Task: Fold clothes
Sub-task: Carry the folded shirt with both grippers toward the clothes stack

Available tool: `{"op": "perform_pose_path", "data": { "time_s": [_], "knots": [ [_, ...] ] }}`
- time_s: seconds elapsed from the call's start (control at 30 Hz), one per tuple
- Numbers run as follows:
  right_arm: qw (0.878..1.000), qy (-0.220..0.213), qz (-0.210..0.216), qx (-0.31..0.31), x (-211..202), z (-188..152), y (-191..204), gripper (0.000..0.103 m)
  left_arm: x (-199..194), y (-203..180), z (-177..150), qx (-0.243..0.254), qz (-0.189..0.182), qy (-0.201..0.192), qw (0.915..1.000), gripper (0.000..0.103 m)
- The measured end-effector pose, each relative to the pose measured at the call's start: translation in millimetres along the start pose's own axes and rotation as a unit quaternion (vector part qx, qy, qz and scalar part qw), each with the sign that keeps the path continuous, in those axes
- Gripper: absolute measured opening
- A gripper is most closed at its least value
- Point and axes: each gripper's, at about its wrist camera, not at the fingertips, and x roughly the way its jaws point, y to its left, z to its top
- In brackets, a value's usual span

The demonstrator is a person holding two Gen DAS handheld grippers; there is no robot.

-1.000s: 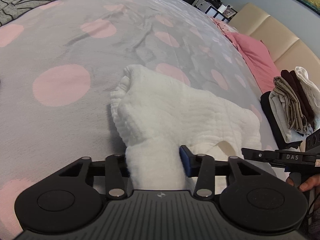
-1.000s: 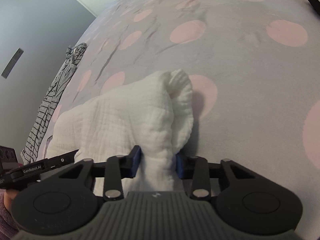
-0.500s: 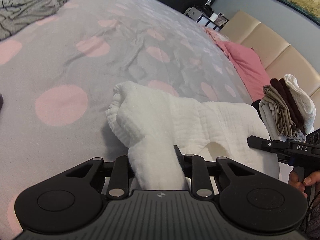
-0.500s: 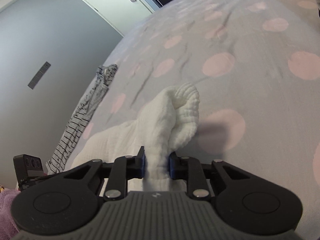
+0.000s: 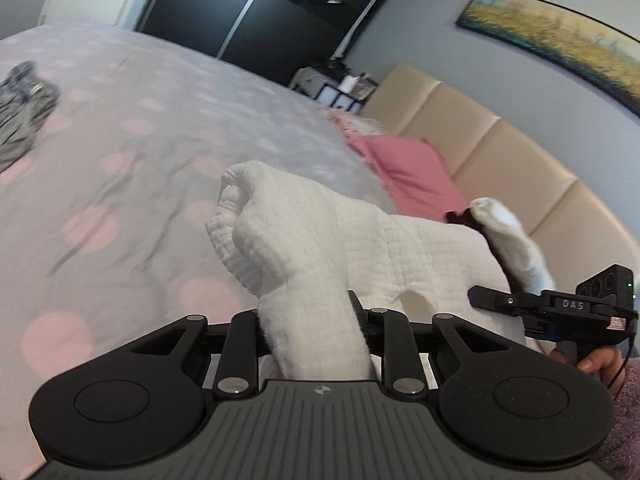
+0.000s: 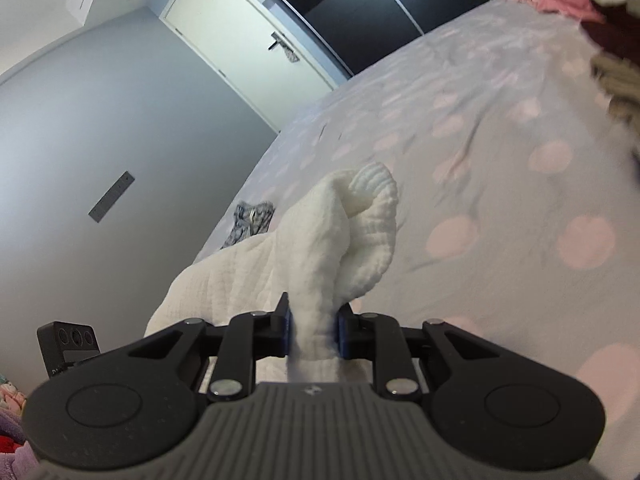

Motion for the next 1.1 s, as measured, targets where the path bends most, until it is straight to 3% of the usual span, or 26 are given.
{"op": "perform_pose_path", "data": {
  "time_s": [0.23, 0.47, 0.6, 0.87, 1.1],
  "knots": [
    [0.996, -0.078, -0.033, -0.028, -111, 73, -7, 0.023, 48, -98, 50, 0.038, -0.101, -0.017, 0.9940, 0.021],
    [0.982, -0.137, -0.106, -0.072, -224, 147, -17, 0.023, 122, -187, 86, 0.053, -0.181, -0.006, 0.9821, 0.021],
    [0.974, -0.156, -0.149, -0.075, -272, 183, -37, 0.023, 166, -226, 97, 0.028, -0.217, 0.005, 0.9758, 0.021],
    [0.963, -0.176, -0.193, -0.060, -318, 236, -100, 0.023, 246, -270, 97, -0.009, -0.223, 0.044, 0.9738, 0.021],
    [0.962, -0.161, -0.216, -0.033, -299, 255, -177, 0.023, 297, -273, 85, 0.005, -0.191, 0.071, 0.9790, 0.021]
  ]
}}
